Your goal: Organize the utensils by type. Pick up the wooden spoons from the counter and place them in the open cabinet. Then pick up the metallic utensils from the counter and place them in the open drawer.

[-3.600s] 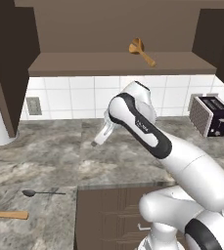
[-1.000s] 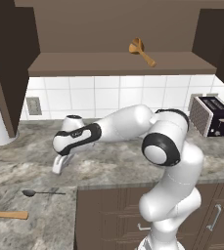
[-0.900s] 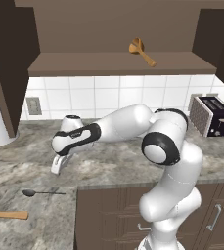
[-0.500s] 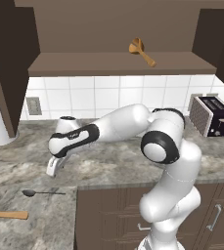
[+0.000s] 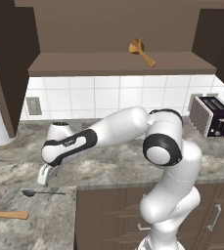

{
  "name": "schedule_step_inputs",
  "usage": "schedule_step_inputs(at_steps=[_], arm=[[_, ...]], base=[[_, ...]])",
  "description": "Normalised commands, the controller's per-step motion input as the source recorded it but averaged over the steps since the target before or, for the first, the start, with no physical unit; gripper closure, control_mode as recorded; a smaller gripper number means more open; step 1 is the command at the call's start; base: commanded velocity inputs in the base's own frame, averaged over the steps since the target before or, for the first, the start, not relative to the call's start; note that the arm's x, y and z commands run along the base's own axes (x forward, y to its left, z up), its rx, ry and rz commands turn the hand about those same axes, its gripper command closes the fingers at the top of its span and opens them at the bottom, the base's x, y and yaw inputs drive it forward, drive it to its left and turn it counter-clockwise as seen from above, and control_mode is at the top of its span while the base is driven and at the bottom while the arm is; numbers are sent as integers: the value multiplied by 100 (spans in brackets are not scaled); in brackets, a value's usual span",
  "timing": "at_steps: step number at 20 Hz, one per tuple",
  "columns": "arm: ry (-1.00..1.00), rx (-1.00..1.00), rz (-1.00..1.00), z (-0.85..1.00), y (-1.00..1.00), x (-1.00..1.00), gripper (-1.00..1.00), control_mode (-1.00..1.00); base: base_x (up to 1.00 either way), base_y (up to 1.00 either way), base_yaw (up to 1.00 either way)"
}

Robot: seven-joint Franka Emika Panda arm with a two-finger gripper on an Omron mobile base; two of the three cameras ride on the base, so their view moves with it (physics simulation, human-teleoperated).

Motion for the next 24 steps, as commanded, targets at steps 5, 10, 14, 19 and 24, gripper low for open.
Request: schedule_step_inputs(at_steps=[5,10,14,19,24], arm=[[7,0,0,0,20,-35,-100,-100],[2,0,0,0,23,-30,-100,-100],[0,-2,0,0,26,-22,-100,-100],[-2,-4,0,0,29,-19,-100,-100],[0,-1,0,0,26,-9,-100,-100]], base=[[0,0,0],[0,0,0],[0,0,0],[0,0,0],[0,0,0]])
